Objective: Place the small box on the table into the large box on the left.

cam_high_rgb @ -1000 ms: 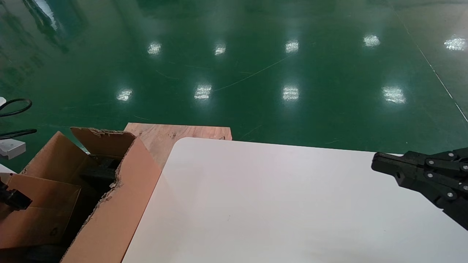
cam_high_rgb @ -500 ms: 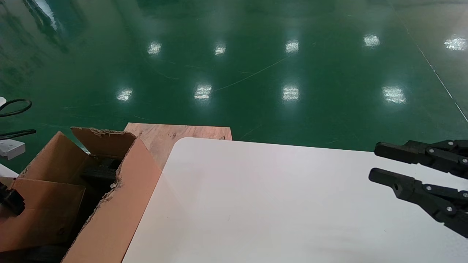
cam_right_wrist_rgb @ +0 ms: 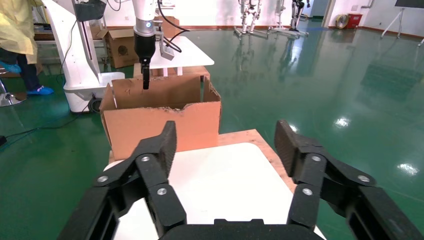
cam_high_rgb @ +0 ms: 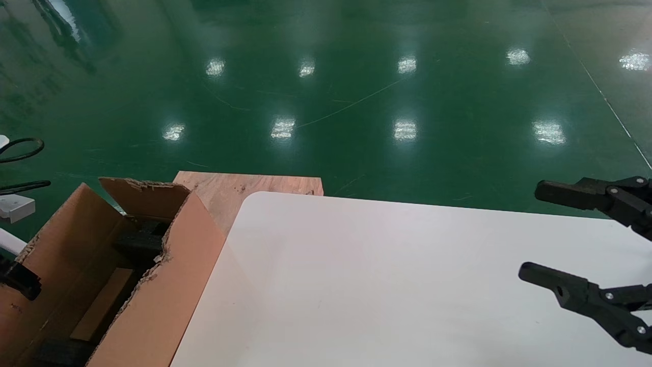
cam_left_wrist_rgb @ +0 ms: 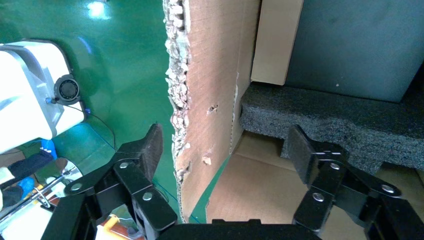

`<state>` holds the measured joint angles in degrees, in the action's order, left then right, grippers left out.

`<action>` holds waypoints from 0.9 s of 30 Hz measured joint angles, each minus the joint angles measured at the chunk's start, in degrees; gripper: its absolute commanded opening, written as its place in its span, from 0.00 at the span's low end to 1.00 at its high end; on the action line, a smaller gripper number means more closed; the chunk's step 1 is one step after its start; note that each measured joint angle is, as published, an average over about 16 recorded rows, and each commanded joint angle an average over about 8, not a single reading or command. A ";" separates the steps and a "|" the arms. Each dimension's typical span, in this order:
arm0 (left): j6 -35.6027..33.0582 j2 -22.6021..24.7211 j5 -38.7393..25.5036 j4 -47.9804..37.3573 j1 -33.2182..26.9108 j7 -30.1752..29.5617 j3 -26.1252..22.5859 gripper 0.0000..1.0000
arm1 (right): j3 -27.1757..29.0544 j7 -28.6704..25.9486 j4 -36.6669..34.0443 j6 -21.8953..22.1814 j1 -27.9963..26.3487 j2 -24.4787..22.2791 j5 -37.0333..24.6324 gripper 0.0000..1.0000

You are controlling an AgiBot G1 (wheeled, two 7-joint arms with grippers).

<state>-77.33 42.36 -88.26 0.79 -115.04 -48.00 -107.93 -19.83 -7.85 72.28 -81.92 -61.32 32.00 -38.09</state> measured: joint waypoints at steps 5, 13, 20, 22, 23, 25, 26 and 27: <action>-0.41 -0.12 2.73 2.49 -1.57 1.83 1.86 1.00 | 0.00 0.00 0.00 0.00 0.00 0.00 0.00 1.00; -6.32 -1.45 9.12 11.66 -5.76 4.66 5.73 1.00 | 0.00 0.00 -0.01 0.00 0.00 0.00 0.00 1.00; -12.06 -4.41 14.31 25.58 -8.59 3.54 7.62 1.00 | 0.00 0.00 -0.01 0.00 0.00 0.00 0.00 1.00; -12.84 -5.36 15.51 29.82 -9.13 2.74 7.84 1.00 | 0.00 0.00 -0.01 0.00 0.00 0.00 0.00 1.00; -12.98 -5.82 16.03 31.76 -9.31 2.34 7.91 1.00 | 0.00 0.00 -0.02 0.00 0.00 0.00 0.00 1.00; -13.06 -6.60 16.87 34.99 -9.49 1.62 7.98 1.00 | 0.00 0.01 -0.02 0.00 0.00 0.00 0.00 1.00; -13.04 -6.97 17.24 36.49 -9.53 1.28 8.01 1.00 | 0.00 0.01 -0.02 0.00 0.00 0.00 0.00 1.00; -13.02 -7.32 17.59 37.87 -9.53 0.97 8.05 1.00 | 0.00 0.01 -0.02 0.01 0.00 0.00 0.01 1.00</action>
<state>-90.35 35.04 -70.67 38.66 -124.57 -47.03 -99.88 -19.83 -7.85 72.26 -81.91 -61.32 32.00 -38.08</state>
